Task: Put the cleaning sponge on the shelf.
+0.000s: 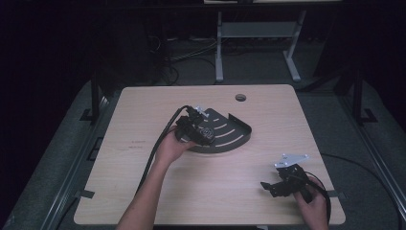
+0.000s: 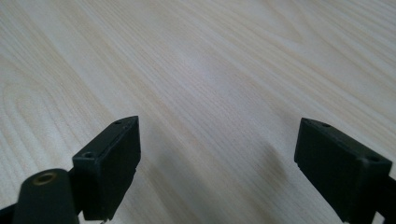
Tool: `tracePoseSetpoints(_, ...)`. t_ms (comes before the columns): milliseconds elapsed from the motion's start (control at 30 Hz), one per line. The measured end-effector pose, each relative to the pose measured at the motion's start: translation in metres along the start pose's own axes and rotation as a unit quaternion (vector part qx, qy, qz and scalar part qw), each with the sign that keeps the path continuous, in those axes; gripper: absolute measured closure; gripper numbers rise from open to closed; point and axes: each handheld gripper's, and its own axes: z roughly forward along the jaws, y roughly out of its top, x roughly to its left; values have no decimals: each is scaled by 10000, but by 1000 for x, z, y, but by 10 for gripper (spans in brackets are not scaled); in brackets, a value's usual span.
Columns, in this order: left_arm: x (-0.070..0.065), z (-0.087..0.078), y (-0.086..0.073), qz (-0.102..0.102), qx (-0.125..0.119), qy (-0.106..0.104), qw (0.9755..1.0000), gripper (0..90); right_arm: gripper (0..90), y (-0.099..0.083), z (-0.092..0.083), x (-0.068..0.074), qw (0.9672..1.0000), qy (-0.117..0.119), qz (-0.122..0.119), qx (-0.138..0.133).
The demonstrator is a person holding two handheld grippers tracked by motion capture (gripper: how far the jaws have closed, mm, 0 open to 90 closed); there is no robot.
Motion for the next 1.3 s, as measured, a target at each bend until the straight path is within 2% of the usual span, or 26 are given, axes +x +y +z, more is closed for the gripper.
tracePoseSetpoints(267, 0, -10, -17, -79, -96, 4, 9999, 216, 140, 0, 0, 1, 10000, 6, 6, 8)
tracePoseSetpoints(500, -8, -19, -28, 4, -222, 48, 9997, 216, 141, 1, 2, 2, 10000, 4, -6, 52)
tracePoseSetpoints(800, -8, -22, -45, -5, -137, 22, 9999, 213, 140, 0, 1, 2, 10000, -3, 19, 19)
tracePoseSetpoints(933, -10, -24, -50, 14, -185, 29, 9998, 213, 141, 1, 2, 3, 10000, -17, 13, 38)
tracePoseSetpoints(1000, -12, -24, -53, -26, -234, 7, 9997, 211, 141, 2, 3, 3, 10000, -10, 18, 48)
tracePoseSetpoints(1233, -24, -27, -61, 49, -298, 37, 9995, 212, 141, 2, 4, 4, 10000, 2, -6, 47)
tracePoseSetpoints(1300, -29, -27, -63, 101, -336, -18, 9994, 212, 140, 2, 4, 3, 10000, 1, -12, 47)
